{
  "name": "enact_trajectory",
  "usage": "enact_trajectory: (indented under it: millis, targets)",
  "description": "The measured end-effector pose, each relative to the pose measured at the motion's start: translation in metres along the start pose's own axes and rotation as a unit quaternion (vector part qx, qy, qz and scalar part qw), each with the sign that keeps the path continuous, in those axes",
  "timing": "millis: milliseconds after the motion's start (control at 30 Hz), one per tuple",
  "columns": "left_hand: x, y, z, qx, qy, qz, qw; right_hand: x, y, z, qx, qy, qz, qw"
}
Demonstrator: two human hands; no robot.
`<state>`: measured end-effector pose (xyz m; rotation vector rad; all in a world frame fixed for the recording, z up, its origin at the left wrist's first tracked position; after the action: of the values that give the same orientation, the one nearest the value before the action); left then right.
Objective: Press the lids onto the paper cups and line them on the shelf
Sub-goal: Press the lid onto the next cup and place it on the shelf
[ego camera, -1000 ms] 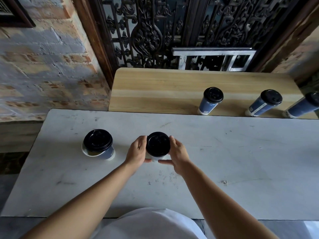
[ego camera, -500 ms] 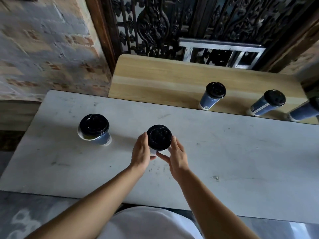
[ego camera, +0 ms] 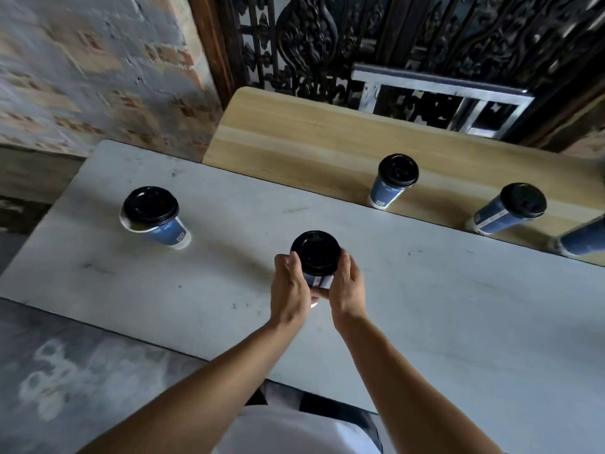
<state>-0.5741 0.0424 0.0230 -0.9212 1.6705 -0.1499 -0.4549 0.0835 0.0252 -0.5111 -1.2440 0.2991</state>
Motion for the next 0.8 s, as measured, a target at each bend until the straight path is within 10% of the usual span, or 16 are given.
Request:
enact_trajectory:
  millis: [167,300,433,600,800]
  targets:
    - [-0.012,-0.025,0.026,-0.049,0.040,0.072,0.995,0.038,0.004,-0.030,0.065,-0.038,0.015,0.997]
    - [0.000,-0.026,0.035,-0.004,-0.098,-0.127,0.987,0.059,-0.001,-0.037,0.214,-0.156,0.090,0.960]
    - [0.002,-0.021,0.040,0.047,-0.254,-0.206,0.944,0.071,-0.001,-0.021,0.288,-0.481,-0.009,0.828]
    - [-0.010,0.003,0.039,0.030,-0.307,-0.149,0.940,0.102,0.018,0.028,0.286,-0.629,-0.136,0.710]
    - [0.008,0.045,-0.002,-0.170,0.093,0.040,0.980,0.138,0.040,0.107,0.316,-0.778,-0.279,0.466]
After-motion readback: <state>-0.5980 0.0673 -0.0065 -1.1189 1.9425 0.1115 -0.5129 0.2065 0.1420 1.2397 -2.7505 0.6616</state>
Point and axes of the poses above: each hand's wrist, its own y-axis towards the middle knuckle, its own z-axis out of the palm, x = y × z, the point moved 7 cm from there along y, towards the middle knuckle, and after that the axes turned 14 degrees about y, right-handed, at the moved point
